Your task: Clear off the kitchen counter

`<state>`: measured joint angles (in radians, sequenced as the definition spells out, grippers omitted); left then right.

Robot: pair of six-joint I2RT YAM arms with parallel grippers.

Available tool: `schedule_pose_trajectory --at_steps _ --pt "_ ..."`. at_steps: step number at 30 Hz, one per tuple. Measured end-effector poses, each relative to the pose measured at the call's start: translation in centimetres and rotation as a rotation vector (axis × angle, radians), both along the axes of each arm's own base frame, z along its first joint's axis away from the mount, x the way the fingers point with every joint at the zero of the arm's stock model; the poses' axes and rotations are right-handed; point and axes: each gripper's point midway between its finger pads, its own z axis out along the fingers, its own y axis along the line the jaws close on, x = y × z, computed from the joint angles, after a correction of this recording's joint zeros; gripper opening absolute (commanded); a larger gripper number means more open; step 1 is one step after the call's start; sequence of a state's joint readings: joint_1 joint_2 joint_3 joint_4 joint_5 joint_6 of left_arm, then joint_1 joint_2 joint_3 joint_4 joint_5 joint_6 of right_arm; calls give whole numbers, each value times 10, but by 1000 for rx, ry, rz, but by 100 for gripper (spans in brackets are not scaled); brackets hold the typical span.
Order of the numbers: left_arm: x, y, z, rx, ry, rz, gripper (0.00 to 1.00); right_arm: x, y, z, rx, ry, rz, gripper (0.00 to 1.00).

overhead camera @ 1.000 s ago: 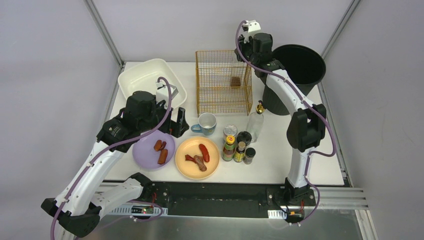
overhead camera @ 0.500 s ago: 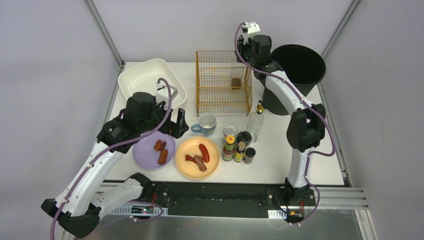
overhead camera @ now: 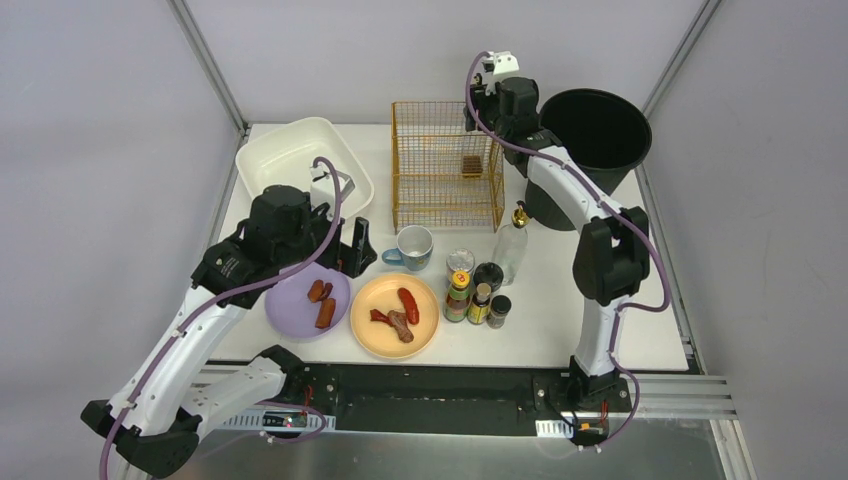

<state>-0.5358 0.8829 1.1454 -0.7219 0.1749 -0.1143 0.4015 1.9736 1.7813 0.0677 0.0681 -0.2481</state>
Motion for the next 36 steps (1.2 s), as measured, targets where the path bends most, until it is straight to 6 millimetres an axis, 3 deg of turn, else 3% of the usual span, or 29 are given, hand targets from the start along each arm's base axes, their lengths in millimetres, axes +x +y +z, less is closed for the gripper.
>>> schedule_pose_trajectory --at_steps 4,7,15,21,29,36 --pt "-1 1 2 -5 -9 0 99 -9 -1 0 -6 7 -3 71" --pt "-4 2 2 -7 -13 0 99 -22 -3 15 -3 -11 -4 73" --pt "-8 6 -1 -8 -22 6 100 -83 -16 101 45 -97 -19 82" --pt "-7 12 -1 5 -40 31 100 -149 -43 143 117 -114 -29 82" --pt "-7 19 4 9 -70 56 100 -231 -75 149 125 -47 -1 82" --pt "-7 19 4 9 -70 56 99 -303 -98 126 107 52 54 82"
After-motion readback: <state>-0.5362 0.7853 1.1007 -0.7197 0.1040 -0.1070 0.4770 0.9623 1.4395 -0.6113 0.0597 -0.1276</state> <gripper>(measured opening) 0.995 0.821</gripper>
